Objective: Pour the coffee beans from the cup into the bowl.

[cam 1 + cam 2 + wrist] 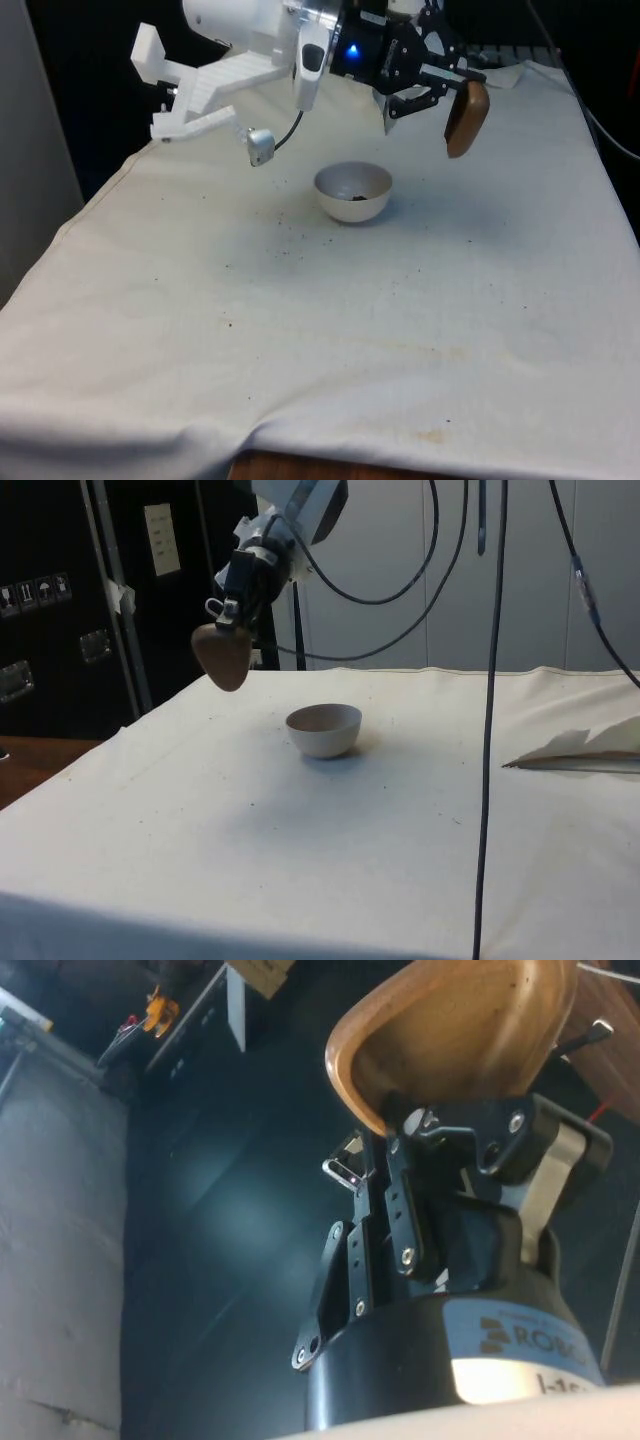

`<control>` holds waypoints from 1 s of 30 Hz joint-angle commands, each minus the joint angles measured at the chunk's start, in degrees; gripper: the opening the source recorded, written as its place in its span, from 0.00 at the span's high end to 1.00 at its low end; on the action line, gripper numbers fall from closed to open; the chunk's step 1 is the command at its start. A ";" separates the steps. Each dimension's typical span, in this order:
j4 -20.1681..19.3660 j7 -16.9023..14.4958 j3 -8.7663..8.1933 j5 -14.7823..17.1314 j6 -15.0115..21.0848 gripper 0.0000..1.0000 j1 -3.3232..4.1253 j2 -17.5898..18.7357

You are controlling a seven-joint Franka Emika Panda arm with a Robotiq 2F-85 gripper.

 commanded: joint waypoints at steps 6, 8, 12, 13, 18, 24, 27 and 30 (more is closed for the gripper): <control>0.00 0.63 -0.23 -1.83 2.06 1.00 0.52 -0.52; 0.17 0.57 -0.17 -2.58 2.58 1.00 0.52 -0.57; 0.46 0.06 0.23 -2.86 2.12 1.00 0.00 -0.29; 0.40 0.57 -0.11 -3.55 3.21 1.00 0.57 -0.63; 0.97 0.63 0.17 -4.87 4.47 1.00 0.57 -0.63; 1.55 0.69 0.69 -5.90 5.79 1.00 0.57 -0.52; 1.89 0.63 1.15 -6.82 7.10 1.00 0.57 -0.46; 2.06 0.57 1.49 -7.51 8.02 1.00 0.52 -0.46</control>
